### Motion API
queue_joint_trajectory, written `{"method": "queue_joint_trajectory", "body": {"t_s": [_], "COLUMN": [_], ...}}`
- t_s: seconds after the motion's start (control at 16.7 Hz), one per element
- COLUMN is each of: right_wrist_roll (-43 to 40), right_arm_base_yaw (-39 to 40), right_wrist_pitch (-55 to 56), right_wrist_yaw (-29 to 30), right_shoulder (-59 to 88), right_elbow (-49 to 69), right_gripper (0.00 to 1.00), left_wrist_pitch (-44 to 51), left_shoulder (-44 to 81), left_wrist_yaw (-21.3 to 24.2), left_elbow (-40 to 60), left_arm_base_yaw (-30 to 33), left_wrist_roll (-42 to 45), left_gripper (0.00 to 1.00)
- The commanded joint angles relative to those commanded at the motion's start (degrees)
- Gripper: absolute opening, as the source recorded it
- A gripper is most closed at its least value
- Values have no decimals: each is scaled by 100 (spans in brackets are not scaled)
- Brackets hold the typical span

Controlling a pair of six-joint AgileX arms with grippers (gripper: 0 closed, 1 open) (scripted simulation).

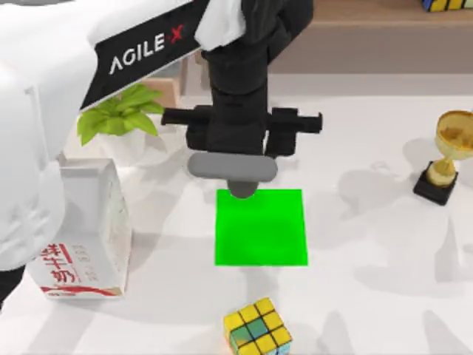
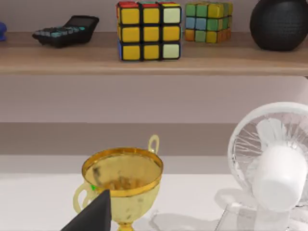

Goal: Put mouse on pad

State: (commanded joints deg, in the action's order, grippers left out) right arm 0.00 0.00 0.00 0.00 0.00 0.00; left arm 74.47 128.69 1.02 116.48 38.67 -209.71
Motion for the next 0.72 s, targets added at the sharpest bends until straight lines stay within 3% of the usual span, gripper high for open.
{"method": "queue_joint_trajectory", "body": {"t_s": [0.3, 0.72], "right_wrist_roll": [0, 0], "right_arm_base_yaw": [0, 0], "right_wrist_pitch": [0, 0], "right_wrist_yaw": [0, 0], "right_shoulder": [0, 0], "right_elbow": [0, 0], "right_gripper": [100, 100], "left_wrist_pitch": [-10, -12], "left_shoulder": [432, 426], "left_wrist_yaw": [-62, -61], "left_elbow": [77, 62], "left_arm_base_yaw": [332, 309], "left_wrist_roll": [-1018, -1022], "left_gripper": [0, 0]}}
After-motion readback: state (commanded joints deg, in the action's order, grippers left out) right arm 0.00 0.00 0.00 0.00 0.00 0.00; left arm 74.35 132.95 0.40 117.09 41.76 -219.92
